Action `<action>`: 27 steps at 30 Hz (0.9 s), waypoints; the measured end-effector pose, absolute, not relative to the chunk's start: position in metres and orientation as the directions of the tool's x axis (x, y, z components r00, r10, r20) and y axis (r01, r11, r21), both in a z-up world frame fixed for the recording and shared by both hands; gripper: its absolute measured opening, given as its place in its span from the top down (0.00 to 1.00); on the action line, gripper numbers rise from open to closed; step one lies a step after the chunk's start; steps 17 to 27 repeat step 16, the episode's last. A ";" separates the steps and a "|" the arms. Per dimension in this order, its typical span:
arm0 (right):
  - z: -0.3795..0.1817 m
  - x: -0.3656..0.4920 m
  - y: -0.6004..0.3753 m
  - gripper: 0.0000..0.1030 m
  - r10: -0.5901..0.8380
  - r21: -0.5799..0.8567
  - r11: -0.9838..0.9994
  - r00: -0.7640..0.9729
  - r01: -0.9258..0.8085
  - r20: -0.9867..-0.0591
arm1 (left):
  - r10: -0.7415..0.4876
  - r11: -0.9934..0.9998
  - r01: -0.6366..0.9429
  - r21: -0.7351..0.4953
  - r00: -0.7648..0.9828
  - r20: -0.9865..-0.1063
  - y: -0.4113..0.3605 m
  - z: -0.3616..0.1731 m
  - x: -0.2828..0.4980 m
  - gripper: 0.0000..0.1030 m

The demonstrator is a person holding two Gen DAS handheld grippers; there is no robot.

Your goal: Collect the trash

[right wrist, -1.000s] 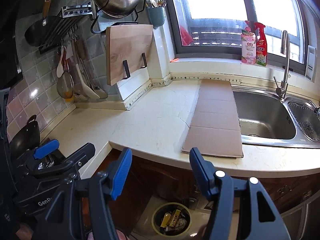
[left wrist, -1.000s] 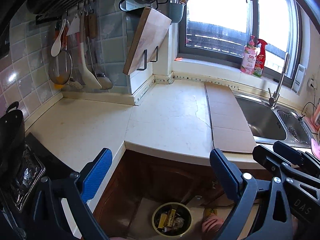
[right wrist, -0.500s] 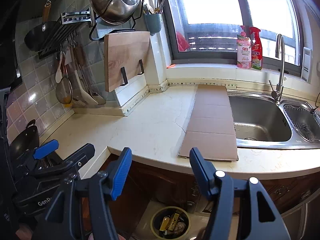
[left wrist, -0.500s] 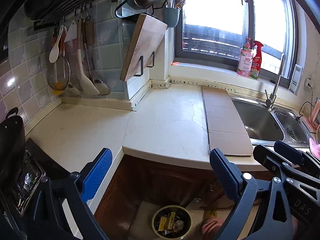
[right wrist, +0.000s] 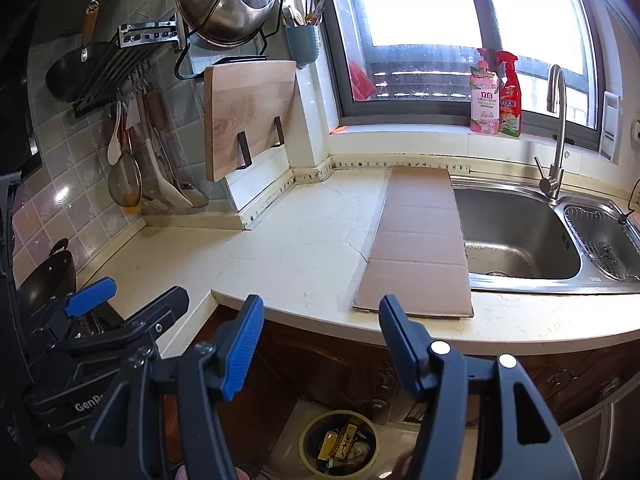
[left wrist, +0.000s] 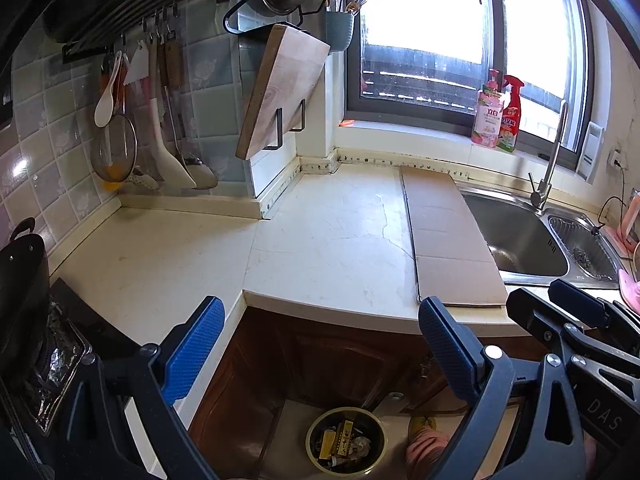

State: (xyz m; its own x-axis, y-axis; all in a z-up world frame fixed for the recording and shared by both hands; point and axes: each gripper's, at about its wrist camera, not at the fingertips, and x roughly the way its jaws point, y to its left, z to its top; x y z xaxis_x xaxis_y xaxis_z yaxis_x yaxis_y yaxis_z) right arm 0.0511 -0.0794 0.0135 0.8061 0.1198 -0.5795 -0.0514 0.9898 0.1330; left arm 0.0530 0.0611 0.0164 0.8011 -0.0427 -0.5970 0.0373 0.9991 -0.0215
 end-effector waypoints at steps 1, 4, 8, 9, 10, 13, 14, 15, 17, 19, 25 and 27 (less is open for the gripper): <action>0.013 0.052 -0.079 0.41 0.120 0.133 0.990 0.806 -0.051 -0.580 | -0.043 0.999 0.037 -0.021 0.800 -0.598 0.061 0.016 0.053 0.07; 0.014 0.052 -0.079 0.41 0.119 0.132 0.990 0.806 -0.051 -0.580 | -0.045 0.999 0.040 -0.022 0.799 -0.599 0.062 0.015 0.053 0.07; 0.014 0.052 -0.079 0.41 0.119 0.133 0.990 0.806 -0.050 -0.580 | -0.045 0.999 0.040 -0.021 0.800 -0.599 0.062 0.015 0.053 0.07; 0.013 0.052 -0.079 0.41 0.119 0.133 0.990 0.806 -0.050 -0.580 | -0.044 0.999 0.039 -0.020 0.800 -0.598 0.061 0.016 0.053 0.07; 0.013 0.052 -0.078 0.41 0.118 0.133 0.990 0.806 -0.050 -0.580 | -0.042 0.999 0.039 -0.019 0.801 -0.598 0.061 0.015 0.053 0.07; 0.012 0.052 -0.078 0.41 0.119 0.133 0.990 0.805 -0.051 -0.581 | -0.043 0.999 0.041 -0.018 0.800 -0.599 0.063 0.013 0.053 0.07; 0.012 0.052 -0.078 0.41 0.118 0.132 0.990 0.805 -0.050 -0.582 | -0.043 0.999 0.041 -0.018 0.799 -0.599 0.064 0.013 0.053 0.07; 0.012 0.052 -0.078 0.41 0.118 0.132 0.990 0.805 -0.050 -0.582 | -0.043 0.999 0.041 -0.018 0.798 -0.601 0.064 0.013 0.053 0.07; 0.012 0.052 -0.078 0.41 0.119 0.132 0.990 0.804 -0.051 -0.583 | -0.044 0.999 0.041 -0.019 0.797 -0.602 0.064 0.013 0.053 0.07; 0.012 0.052 -0.078 0.41 0.119 0.132 0.990 0.804 -0.051 -0.583 | -0.044 0.999 0.041 -0.019 0.797 -0.602 0.064 0.013 0.053 0.07; 0.012 0.052 -0.078 0.41 0.119 0.132 0.990 0.804 -0.051 -0.583 | -0.044 0.999 0.041 -0.019 0.797 -0.602 0.064 0.013 0.053 0.07; 0.012 0.052 -0.078 0.41 0.119 0.132 0.990 0.804 -0.051 -0.583 | -0.044 0.999 0.041 -0.019 0.797 -0.602 0.064 0.013 0.053 0.07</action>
